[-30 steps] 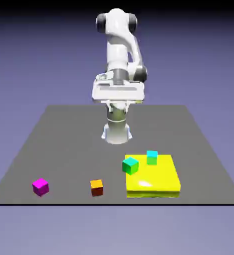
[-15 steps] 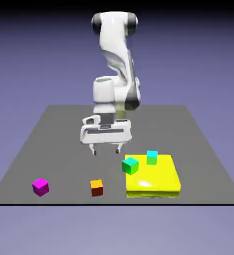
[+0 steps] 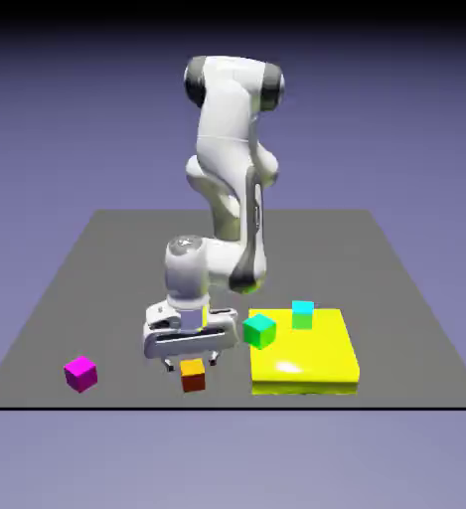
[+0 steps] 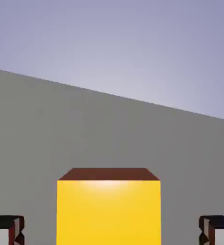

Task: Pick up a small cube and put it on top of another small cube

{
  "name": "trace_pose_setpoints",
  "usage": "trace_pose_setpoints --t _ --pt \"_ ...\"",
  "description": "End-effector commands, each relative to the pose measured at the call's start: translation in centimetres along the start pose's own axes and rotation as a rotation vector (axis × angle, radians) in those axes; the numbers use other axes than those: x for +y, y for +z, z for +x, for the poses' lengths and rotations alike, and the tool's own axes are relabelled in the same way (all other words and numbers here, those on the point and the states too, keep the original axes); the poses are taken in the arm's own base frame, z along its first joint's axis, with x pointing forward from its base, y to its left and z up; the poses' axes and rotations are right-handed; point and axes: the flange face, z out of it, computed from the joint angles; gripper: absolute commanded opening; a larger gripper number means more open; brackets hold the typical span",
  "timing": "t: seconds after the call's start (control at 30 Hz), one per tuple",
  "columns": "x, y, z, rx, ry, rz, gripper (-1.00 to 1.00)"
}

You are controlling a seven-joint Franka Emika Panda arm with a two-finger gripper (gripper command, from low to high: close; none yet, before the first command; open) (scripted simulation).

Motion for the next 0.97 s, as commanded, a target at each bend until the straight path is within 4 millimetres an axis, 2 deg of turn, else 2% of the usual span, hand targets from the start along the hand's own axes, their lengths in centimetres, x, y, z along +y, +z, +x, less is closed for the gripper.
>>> trace_pose_setpoints --t 0.0,0.03,0.2,0.23,0.4,0.6,0.63,0.67,0.8,0.83,0.87,0.9,0.93 --pt "0.0 0.0 0.0 0.0 0.0 0.0 -1.0" --pt "0.0 0.0 0.0 0.0 0.0 0.0 -1.0" --pt "-0.1 -6.3 0.1 0.001 -0.001 -0.001 -1.0" --pt "0.5 -7.1 0.7 0.001 0.031 -0.001 -1.0" --pt "8.0 -9.2 7.3 0.013 0.383 -0.011 -1.0" --pt "19.3 -12.2 12.9 0.034 0.805 -0.033 -1.0" --pt "20.1 -12.4 13.1 0.035 0.832 -0.035 -1.0" --pt "20.1 -12.4 13.1 0.035 0.832 -0.035 -1.0" --pt "20.4 -6.0 13.2 0.035 0.831 -0.035 -1.0" --pt "20.4 -5.4 13.1 0.035 0.832 -0.035 -1.0" --pt "20.4 -5.4 13.1 0.035 0.832 -0.035 1.0" --pt "20.4 -5.4 13.1 0.035 0.832 -0.035 1.0" --pt "20.3 -7.0 13.2 0.036 0.831 -0.035 1.0"
